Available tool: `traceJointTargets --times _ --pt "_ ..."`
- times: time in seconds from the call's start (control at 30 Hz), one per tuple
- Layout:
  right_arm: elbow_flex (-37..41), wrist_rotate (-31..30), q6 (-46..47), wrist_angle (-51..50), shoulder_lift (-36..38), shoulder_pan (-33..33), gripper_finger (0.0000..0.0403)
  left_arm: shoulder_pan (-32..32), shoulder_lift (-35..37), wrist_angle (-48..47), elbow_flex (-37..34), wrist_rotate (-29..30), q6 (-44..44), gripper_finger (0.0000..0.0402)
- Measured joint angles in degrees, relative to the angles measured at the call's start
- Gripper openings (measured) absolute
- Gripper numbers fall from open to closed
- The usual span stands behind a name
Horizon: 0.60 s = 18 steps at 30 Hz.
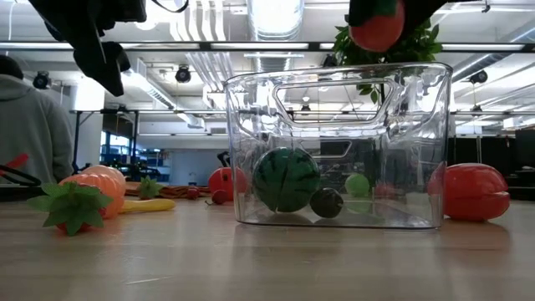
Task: Pick and placing Produce into tupperware
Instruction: Put the strawberry into the transparent bin, then put the peach into the transparent bin
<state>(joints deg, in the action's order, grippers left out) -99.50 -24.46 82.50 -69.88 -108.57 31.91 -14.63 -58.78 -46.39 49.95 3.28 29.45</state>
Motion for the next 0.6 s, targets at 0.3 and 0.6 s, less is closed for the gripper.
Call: traceJointTargets --times 0.3,0.6 --pt "0.63 0.79 3.62 1.03 0.0 -0.65 0.0313 0.0 0.0 0.03 -0.42 0.01 0.14 0.0283" --pt "0.56 3.95 20.96 -15.58 0.0 7.16 0.0356 -0.02 0.0 -0.02 -0.74 0.01 -0.24 0.0283"
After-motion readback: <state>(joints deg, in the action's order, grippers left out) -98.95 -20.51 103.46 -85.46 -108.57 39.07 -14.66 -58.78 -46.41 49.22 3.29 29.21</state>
